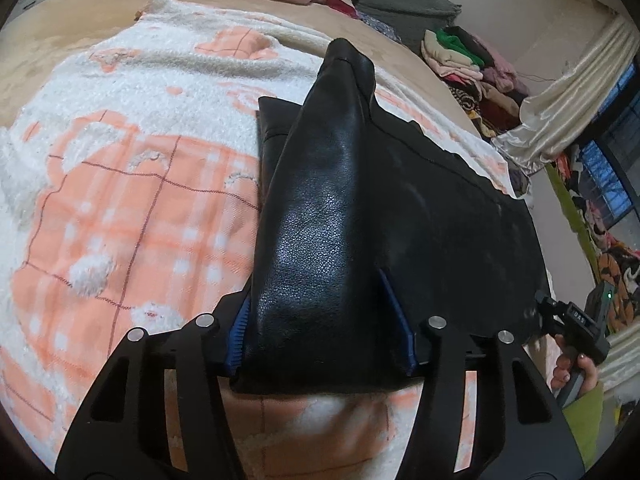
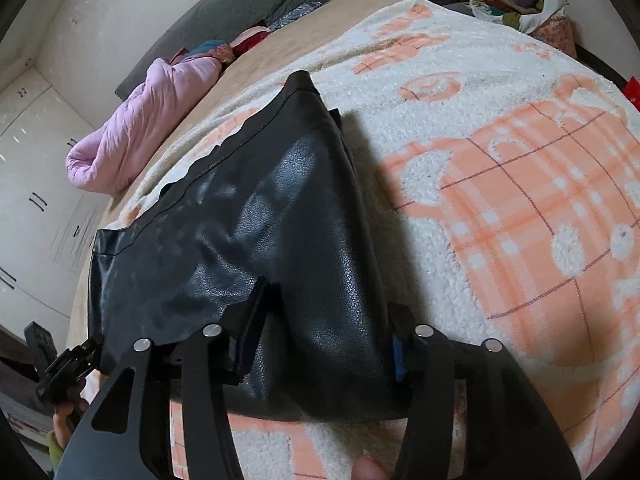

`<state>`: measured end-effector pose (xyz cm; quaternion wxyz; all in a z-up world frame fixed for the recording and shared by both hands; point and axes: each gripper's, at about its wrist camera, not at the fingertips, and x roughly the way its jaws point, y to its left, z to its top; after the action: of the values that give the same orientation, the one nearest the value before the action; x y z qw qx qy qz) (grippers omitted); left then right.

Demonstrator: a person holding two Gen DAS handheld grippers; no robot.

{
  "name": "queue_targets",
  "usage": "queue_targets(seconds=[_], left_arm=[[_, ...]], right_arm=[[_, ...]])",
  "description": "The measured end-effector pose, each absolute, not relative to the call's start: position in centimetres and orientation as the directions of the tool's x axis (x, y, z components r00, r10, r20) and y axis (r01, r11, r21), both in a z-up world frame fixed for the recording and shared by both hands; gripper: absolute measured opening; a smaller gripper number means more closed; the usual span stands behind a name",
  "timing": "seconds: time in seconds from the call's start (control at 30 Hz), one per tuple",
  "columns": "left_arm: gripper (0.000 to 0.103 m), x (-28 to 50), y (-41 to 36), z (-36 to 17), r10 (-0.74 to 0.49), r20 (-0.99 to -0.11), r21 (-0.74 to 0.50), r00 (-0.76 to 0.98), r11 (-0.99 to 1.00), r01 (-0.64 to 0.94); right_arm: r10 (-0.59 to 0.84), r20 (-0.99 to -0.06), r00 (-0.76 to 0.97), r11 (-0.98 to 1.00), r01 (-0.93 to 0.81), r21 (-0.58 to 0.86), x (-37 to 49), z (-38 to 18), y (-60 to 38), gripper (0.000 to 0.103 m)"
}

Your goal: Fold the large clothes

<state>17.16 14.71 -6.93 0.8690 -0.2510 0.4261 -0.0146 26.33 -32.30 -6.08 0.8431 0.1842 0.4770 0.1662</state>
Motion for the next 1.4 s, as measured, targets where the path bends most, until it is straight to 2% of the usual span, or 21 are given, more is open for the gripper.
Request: queue_targets(seconds=[0.07, 0.13, 0.2, 0.27, 0.3, 0.37, 0.5, 0.6, 0.73, 0.9, 0.93, 1.0, 1.1, 1.3, 1.4], left_arm=[[0.051, 17.0, 14.4, -6.5, -0.221, -0.74, -0.429, 0.636, 0.883, -0.192], [0.054, 16.9, 14.3, -6.2, -0.213, -0.743, -0.421, 0.634, 0.885, -0.196], [0.057, 16.6, 14.4, -5.9, -0.208, -0.743, -0.418, 0.636, 0.886, -0.199], [0.061, 16.4, 14.4, -5.6, -0.204, -0.741, -0.415, 0.64, 0.888, -0.197], [0.063, 16.3, 14.5, -5.4, -0.199, -0.74, -0.41, 0.643, 0.891, -0.196], [0.07, 16.0, 14.2, -4.7, -0.184, -0.732, -0.396, 0.655, 0.898, -0.191], [0.076, 15.5, 13.9, -3.7, -0.161, -0.726, -0.369, 0.668, 0.912, -0.181], [0.08, 15.1, 13.8, -3.1, -0.146, -0.721, -0.352, 0.677, 0.919, -0.176], [0.092, 14.6, 13.7, -2.4, -0.12, -0.726, -0.325, 0.677, 0.928, -0.184], [0.093, 13.8, 14.1, -2.2, -0.097, -0.726, -0.312, 0.681, 0.929, -0.2], [0.093, 13.7, 14.2, -2.1, -0.093, -0.726, -0.309, 0.682, 0.929, -0.203], [0.093, 13.5, 14.5, -2.1, -0.076, -0.727, -0.296, 0.682, 0.931, -0.212], [0.093, 13.3, 15.0, -2.1, -0.057, -0.731, -0.281, 0.68, 0.933, -0.224], [0.093, 12.9, 15.8, -2.5, -0.045, -0.731, -0.286, 0.68, 0.926, -0.246], [0.093, 13.2, 16.4, -2.9, -0.058, -0.728, -0.307, 0.683, 0.919, -0.249]], right_arm=[[0.407, -0.755, 0.514, 0.903, -0.102, 0.417, 26.0, -5.5, -32.1, 0.064], [0.367, -0.758, 0.54, 0.924, -0.114, 0.366, 25.6, -4.8, -31.7, 0.065], [0.324, -0.75, 0.576, 0.943, -0.138, 0.301, 25.2, -4.1, -31.1, 0.076], [0.28, -0.726, 0.628, 0.96, -0.169, 0.224, 24.4, -3.0, -30.3, 0.08], [0.271, -0.714, 0.646, 0.963, -0.181, 0.201, 24.1, -2.7, -29.9, 0.086], [0.265, -0.674, 0.69, 0.964, -0.211, 0.164, 22.9, -1.9, -28.9, 0.09], [0.292, -0.631, 0.719, 0.953, -0.277, 0.125, 21.4, -1.0, -26.6, 0.093], [0.324, -0.605, 0.727, 0.939, -0.327, 0.11, 20.4, -0.5, -25.3, 0.093], [0.361, -0.594, 0.719, 0.921, -0.375, 0.106, 19.3, -0.2, -23.9, 0.093], [0.391, -0.601, 0.697, 0.897, -0.435, 0.08, 18.3, -0.3, -21.5, 0.091], [0.4, -0.605, 0.689, 0.89, -0.451, 0.074, 18.1, -0.3, -20.9, 0.089], [0.408, -0.61, 0.679, 0.879, -0.472, 0.064, 17.6, -0.3, -19.9, 0.079], [0.423, -0.617, 0.663, 0.865, -0.499, 0.057, 17.2, -0.5, -18.5, 0.07], [0.425, -0.634, 0.646, 0.851, -0.523, 0.038, 16.7, -1.1, -15.8, 0.059], [0.395, -0.654, 0.646, 0.862, -0.507, 0.02, 16.9, -1.7, -14.8, 0.057]])
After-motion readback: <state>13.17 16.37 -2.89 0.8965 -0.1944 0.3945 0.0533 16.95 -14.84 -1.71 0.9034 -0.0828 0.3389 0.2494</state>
